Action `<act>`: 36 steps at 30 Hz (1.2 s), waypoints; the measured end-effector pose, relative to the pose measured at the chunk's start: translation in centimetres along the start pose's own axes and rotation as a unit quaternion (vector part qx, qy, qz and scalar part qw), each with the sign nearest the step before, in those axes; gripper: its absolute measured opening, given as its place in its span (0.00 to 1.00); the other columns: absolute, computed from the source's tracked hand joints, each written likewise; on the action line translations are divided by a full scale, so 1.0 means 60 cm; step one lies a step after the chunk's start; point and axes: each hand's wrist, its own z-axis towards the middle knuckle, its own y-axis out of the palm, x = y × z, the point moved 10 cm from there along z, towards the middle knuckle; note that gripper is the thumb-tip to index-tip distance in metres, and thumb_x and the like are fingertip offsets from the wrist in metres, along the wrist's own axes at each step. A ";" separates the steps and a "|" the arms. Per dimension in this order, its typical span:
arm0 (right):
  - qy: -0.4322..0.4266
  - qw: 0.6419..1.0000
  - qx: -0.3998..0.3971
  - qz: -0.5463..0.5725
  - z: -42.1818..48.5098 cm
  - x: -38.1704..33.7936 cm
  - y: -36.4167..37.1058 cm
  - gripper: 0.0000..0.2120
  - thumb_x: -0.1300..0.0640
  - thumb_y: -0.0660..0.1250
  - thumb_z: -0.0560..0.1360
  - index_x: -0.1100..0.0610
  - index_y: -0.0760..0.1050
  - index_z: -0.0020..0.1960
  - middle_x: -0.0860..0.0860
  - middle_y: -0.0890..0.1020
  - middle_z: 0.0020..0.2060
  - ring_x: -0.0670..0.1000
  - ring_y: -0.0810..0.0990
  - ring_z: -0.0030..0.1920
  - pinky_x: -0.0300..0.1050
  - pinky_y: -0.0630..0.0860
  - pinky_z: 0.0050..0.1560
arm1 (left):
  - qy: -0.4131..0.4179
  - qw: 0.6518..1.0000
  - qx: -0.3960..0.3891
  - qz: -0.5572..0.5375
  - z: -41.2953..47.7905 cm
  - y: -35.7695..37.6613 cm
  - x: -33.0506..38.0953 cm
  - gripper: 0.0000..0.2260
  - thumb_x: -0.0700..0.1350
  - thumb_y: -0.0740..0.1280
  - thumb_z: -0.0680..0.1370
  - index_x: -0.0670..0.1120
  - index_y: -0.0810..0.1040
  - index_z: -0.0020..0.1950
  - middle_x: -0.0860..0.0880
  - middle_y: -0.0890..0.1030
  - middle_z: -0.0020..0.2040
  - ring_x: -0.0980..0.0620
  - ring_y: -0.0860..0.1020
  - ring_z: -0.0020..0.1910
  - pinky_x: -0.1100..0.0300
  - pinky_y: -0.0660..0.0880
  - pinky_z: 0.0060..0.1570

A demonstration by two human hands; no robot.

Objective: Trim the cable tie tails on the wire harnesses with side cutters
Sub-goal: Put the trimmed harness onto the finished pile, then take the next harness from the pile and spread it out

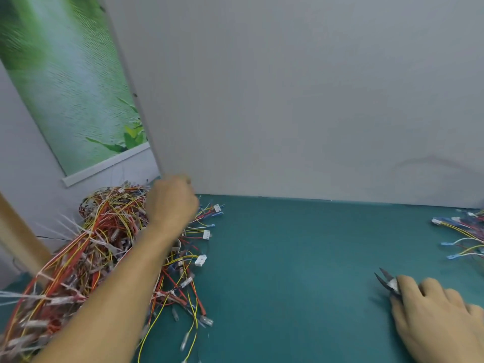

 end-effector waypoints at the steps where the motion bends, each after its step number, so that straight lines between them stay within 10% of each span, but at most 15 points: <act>1: 0.002 1.000 0.001 -0.002 0.002 0.000 0.000 0.16 0.37 0.43 0.77 0.38 0.61 0.60 0.42 0.69 0.49 0.43 0.73 0.56 0.40 0.68 0.50 | -0.031 0.997 0.004 0.067 0.015 -0.006 -0.041 0.12 0.41 0.64 0.74 0.41 0.79 0.55 0.39 0.80 0.53 0.37 0.77 0.52 0.46 0.76 0.52; 6: 0.009 1.000 0.011 0.002 0.003 -0.003 -0.001 0.16 0.37 0.45 0.76 0.37 0.63 0.59 0.42 0.69 0.48 0.43 0.73 0.55 0.41 0.66 0.48 | -0.191 0.953 -0.085 0.219 0.037 0.006 -0.225 0.17 0.42 0.60 0.74 0.40 0.74 0.62 0.36 0.72 0.64 0.36 0.69 0.62 0.44 0.67 0.61; 11: 0.032 0.999 -0.002 0.027 0.002 0.002 -0.005 0.15 0.38 0.51 0.75 0.39 0.69 0.58 0.44 0.69 0.43 0.48 0.74 0.50 0.43 0.64 0.45 | -0.129 0.956 -0.093 0.245 0.026 0.027 -0.245 0.15 0.38 0.56 0.76 0.44 0.77 0.58 0.40 0.77 0.60 0.37 0.75 0.57 0.46 0.72 0.56; 17: 0.042 0.986 0.068 0.147 0.002 0.015 -0.009 0.11 0.64 0.78 0.59 0.63 0.78 0.37 0.59 0.70 0.28 0.63 0.74 0.31 0.56 0.68 0.38 | -0.124 0.982 -0.029 0.142 0.035 -0.004 -0.241 0.12 0.40 0.65 0.76 0.45 0.76 0.60 0.40 0.81 0.51 0.38 0.77 0.52 0.48 0.68 0.52; 26: 0.033 0.991 0.034 0.127 0.001 0.011 -0.013 0.09 0.53 0.72 0.69 0.57 0.80 0.45 0.55 0.74 0.35 0.60 0.77 0.39 0.49 0.65 0.40 | -0.171 0.985 -0.015 -0.005 0.025 -0.036 -0.196 0.12 0.50 0.67 0.78 0.47 0.80 0.59 0.42 0.82 0.54 0.38 0.75 0.58 0.45 0.64 0.61; 32: -0.015 1.000 0.021 0.018 -0.003 -0.010 -0.023 0.16 0.37 0.43 0.78 0.37 0.62 0.60 0.42 0.68 0.49 0.43 0.72 0.55 0.40 0.65 0.50 | -0.019 0.963 0.246 -0.111 0.019 -0.185 -0.106 0.11 0.48 0.64 0.77 0.45 0.82 0.53 0.41 0.84 0.49 0.38 0.80 0.51 0.49 0.73 0.52; 36: 0.005 1.000 -0.023 0.015 0.003 0.002 0.002 0.15 0.38 0.43 0.78 0.39 0.63 0.59 0.43 0.68 0.48 0.44 0.72 0.55 0.42 0.62 0.47 | -0.058 0.992 0.115 -0.008 0.054 -0.148 -0.101 0.09 0.42 0.65 0.76 0.44 0.84 0.51 0.39 0.83 0.50 0.35 0.79 0.50 0.45 0.77 0.50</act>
